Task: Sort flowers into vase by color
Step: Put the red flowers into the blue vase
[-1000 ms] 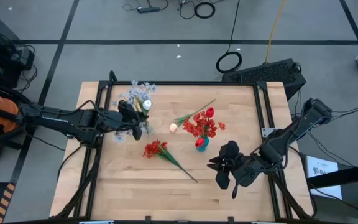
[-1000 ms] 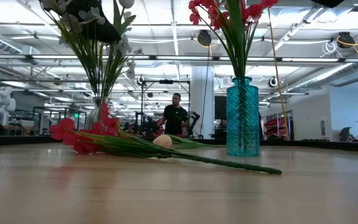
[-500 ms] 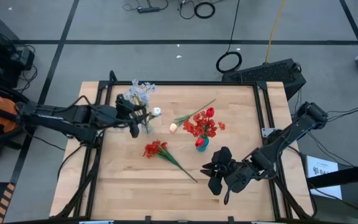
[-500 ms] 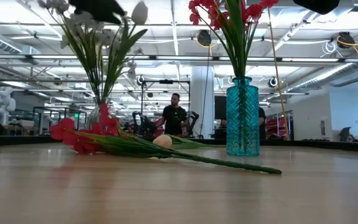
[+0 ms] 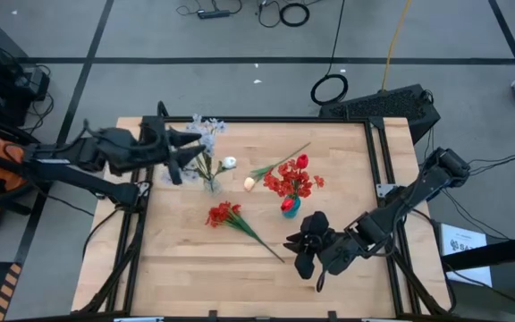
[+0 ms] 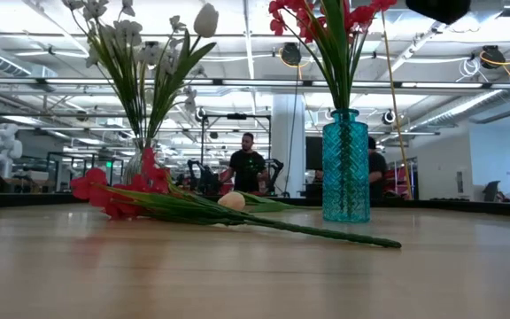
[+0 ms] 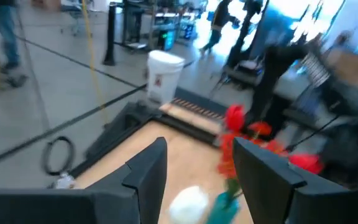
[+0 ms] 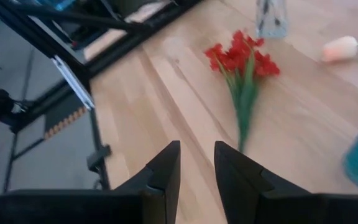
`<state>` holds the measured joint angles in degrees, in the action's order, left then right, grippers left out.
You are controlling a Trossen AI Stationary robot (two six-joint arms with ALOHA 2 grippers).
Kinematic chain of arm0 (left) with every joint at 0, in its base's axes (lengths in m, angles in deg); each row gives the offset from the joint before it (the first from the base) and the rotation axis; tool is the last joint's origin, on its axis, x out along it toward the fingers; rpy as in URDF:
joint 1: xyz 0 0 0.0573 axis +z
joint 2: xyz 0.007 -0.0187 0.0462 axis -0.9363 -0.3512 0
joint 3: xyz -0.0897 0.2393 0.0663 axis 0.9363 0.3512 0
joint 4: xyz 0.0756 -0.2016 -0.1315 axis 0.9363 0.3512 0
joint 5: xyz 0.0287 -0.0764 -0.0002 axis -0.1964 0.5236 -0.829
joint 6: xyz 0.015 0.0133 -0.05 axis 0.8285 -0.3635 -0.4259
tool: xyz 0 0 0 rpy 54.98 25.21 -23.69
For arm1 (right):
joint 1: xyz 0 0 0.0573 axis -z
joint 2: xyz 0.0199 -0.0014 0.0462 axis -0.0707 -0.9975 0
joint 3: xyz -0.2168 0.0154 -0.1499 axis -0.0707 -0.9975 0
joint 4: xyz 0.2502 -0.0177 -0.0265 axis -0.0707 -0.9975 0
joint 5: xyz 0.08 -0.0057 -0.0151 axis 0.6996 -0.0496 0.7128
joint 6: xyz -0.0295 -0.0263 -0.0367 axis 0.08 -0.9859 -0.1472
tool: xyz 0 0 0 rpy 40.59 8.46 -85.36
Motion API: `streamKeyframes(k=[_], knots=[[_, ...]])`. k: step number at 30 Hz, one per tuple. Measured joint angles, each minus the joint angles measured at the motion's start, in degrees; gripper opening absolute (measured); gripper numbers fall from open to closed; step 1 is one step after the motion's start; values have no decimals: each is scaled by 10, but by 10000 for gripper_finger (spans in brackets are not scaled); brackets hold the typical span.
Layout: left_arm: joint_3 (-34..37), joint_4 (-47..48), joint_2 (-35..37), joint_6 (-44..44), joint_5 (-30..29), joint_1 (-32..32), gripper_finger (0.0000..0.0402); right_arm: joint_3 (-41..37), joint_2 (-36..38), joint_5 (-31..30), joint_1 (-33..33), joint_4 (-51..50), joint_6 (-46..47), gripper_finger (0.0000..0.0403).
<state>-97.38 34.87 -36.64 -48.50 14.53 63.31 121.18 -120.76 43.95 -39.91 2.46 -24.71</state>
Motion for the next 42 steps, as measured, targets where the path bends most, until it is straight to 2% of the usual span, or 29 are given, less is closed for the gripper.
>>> streamKeyframes(k=[4,8,10,14,21,27,30,35,39,42], knots=[[-11,0,9,6,62,-6,187,0,0,0,7,51,-39,70],[-11,32,13,11,120,-41,187,19,0,-3,10,47,-62,21],[-2,34,15,7,124,-68,187,39,-7,-6,10,40,-79,5],[14,43,16,-7,107,-113,187,115,-57,-5,14,-25,-103,2],[35,43,19,-28,63,-159,187,314,-208,26,44,-276,-64,1],[35,50,19,-51,53,-174,187,428,-317,43,74,-346,-58,1],[35,50,19,-56,54,-183,187,460,-359,57,89,-351,-55,1],[35,57,18,-66,54,-194,187,478,-404,139,121,-345,-64,7],[35,59,18,-77,51,-199,187,478,-424,188,136,-344,-34,30],[35,62,18,-80,46,-199,187,478,-438,193,139,-341,-32,58]])
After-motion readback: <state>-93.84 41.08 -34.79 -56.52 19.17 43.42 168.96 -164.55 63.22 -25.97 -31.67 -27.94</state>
